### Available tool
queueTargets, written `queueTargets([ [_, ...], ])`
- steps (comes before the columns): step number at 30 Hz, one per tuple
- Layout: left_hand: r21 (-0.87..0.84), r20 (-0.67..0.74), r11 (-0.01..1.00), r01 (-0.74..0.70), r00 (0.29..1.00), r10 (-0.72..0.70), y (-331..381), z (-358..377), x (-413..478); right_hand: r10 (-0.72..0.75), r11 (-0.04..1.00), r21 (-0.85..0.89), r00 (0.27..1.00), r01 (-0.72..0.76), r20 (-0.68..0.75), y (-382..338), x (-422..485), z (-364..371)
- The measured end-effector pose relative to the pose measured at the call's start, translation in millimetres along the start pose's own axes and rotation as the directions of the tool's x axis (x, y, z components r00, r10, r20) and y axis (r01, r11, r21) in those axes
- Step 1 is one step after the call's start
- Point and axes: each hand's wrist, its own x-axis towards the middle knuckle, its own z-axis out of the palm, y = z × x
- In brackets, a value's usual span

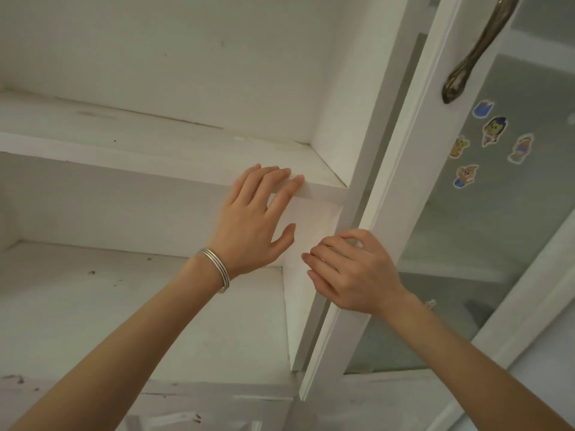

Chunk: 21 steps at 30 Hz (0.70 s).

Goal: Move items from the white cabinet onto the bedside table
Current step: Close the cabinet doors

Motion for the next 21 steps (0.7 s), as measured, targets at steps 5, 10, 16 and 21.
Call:
queueTargets([
  [5, 0.004, -0.046, 1.0, 0.007, 0.999, -0.007, 0.3, 3.7, 2.2, 0.024, 1.0, 0.004, 0.999, -0.024, 0.024, -0.2, 1.5, 5.5],
  [10, -0.019, -0.021, 0.999, -0.04, 0.999, 0.04, -3.4, 5.4, 8.3, 0.015, 1.0, -0.022, 1.0, -0.014, 0.021, -0.6, 1.1, 5.9],
  [16, -0.039, 0.002, 0.997, -0.07, 0.998, 0.07, -8.0, 0.4, 6.4, -0.032, 0.999, -0.007, 0.998, 0.033, 0.046, 3.2, -0.9, 7.6],
  [21, -0.047, 0.005, 0.998, -0.049, 0.999, 0.049, -3.0, 0.9, 6.2, -0.023, 1.0, -0.004, 0.997, 0.023, 0.073, 2.1, 0.0, 7.7],
])
